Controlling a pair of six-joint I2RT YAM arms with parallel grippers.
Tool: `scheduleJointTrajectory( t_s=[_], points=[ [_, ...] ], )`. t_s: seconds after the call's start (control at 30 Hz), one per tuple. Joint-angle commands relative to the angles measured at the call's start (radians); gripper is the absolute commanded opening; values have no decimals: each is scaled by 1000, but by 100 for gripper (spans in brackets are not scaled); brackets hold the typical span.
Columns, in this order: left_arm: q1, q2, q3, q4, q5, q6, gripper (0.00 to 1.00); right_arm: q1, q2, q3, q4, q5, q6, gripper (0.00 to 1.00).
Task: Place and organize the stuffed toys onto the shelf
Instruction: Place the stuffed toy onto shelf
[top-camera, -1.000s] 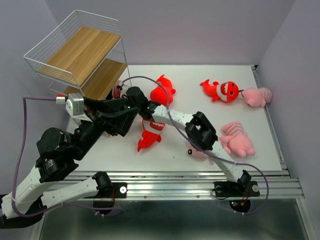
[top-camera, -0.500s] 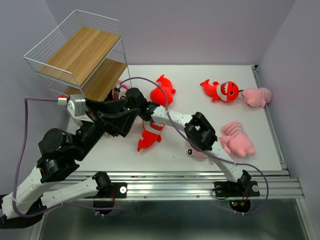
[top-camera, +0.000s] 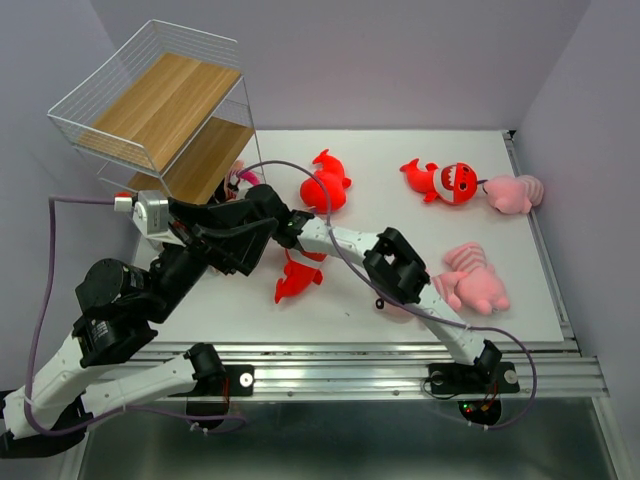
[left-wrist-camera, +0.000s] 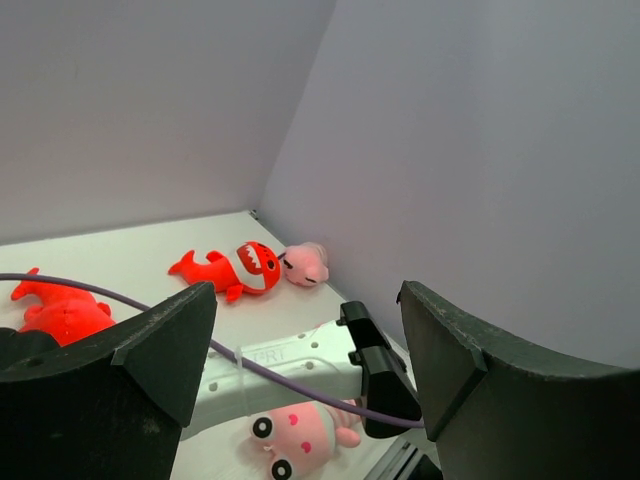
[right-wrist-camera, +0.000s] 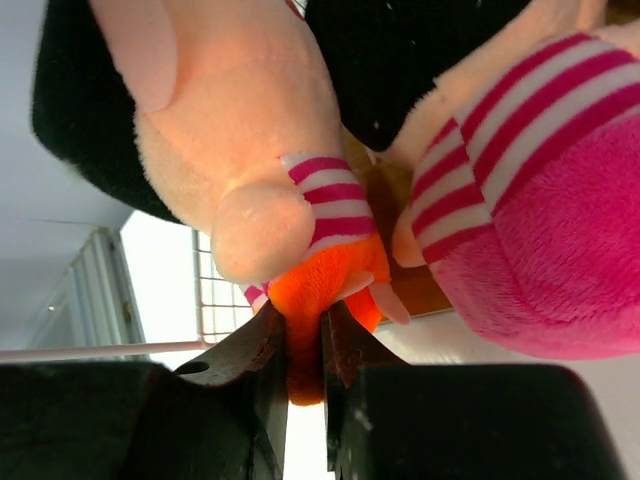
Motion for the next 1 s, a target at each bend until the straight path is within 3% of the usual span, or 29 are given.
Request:
scheduleJointTrajectory(
  t_s=[0.0, 0.27, 0.5, 0.83, 0.97],
  points=[
    [-1, -4, -10, 36, -5, -6, 85, 12, 20, 49, -5, 78, -51, 18],
    [1, -1, -16, 34, -7, -14, 85, 23, 43, 72, -10, 122, -93, 22],
    [-1, -3, -28, 39, -11, -17, 85, 23, 27, 77, 0, 79, -94, 40],
    [-1, -31, -33, 29, -31, -15, 85, 23, -49, 40, 3, 52, -139, 73],
    [-1, -29, -30, 26, -33, -15, 86, 23, -100, 11, 3, 59, -157, 79]
  ],
)
